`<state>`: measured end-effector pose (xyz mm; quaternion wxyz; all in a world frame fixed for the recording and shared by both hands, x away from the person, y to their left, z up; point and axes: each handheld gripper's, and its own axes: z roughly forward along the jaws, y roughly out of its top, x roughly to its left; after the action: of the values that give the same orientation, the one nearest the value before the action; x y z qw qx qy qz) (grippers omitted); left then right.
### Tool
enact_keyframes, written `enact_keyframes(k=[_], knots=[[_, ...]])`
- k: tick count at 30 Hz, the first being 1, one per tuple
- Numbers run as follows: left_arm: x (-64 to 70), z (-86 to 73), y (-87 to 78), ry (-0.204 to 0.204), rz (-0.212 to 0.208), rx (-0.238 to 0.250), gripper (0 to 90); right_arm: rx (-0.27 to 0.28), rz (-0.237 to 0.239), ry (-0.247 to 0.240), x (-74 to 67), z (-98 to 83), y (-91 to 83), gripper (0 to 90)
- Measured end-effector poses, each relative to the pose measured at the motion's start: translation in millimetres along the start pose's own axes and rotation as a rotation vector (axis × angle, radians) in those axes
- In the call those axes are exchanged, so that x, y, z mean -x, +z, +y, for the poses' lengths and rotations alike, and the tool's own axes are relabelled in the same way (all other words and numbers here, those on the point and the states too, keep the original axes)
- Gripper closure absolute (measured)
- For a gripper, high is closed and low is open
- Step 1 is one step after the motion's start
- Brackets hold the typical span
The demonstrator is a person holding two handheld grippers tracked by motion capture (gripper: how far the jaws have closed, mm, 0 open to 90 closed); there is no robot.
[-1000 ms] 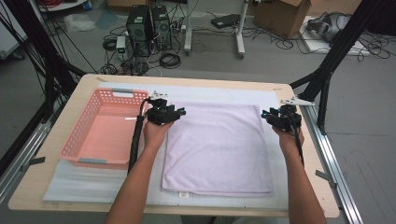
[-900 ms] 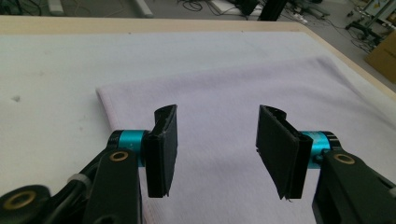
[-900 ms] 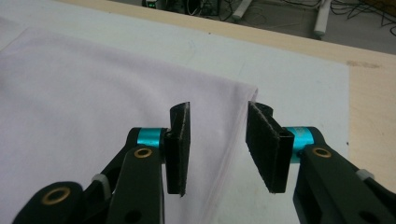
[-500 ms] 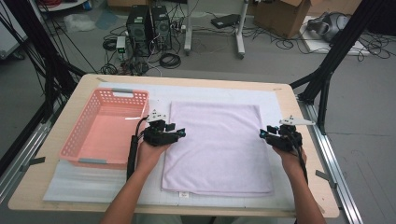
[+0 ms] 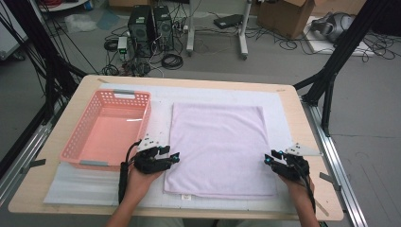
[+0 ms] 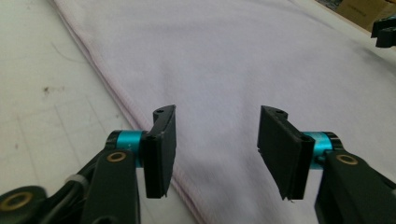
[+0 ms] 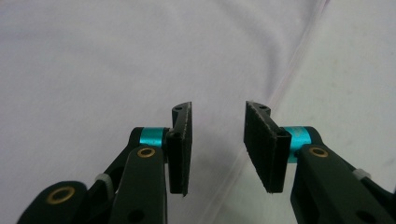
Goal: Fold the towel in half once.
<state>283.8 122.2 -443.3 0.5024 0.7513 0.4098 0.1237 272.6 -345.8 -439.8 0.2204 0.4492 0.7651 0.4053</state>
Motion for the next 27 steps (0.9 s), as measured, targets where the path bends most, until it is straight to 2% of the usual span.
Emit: enact_keyframes(k=[3, 6, 9, 14, 18, 22, 23, 27], knots=[[4.5, -9.9, -10.1, 0.009, -0.013, -0.014, 53.9, -0.006, -0.002, -0.007, -6.4, -8.9, -13.5, 62.5], [11.0, -19.0, -18.2, 0.013, -0.016, -0.028, 56.6, -0.013, 0.015, -0.006, -13.7, -18.9, -27.6, 64.6], [17.1, -26.3, -26.4, 0.015, -0.018, -0.027, 57.5, -0.035, 0.019, -0.007, -20.7, -30.6, -39.1, 69.7], [27.7, -35.7, -39.2, 0.030, -0.009, -0.019, 63.0, -0.027, 0.036, 0.015, -30.3, -42.3, -55.5, 72.8], [32.9, -44.5, -42.4, 0.019, -0.005, -0.053, 63.7, -0.050, 0.022, 0.004, -41.4, -48.7, -60.3, 73.1], [39.6, -49.0, -43.4, 0.041, 0.008, -0.073, 66.4, -0.073, -0.011, -0.007, -47.3, -54.5, -60.8, 80.0], [41.1, -49.6, -42.5, 0.043, 0.015, -0.081, 67.3, -0.075, -0.014, 0.004, -47.9, -55.0, -61.0, 84.0], [48.4, -50.2, -39.7, 0.093, 0.053, -0.080, 81.6, -0.078, -0.025, 0.013, -50.9, -54.6, -60.3, 87.0]])
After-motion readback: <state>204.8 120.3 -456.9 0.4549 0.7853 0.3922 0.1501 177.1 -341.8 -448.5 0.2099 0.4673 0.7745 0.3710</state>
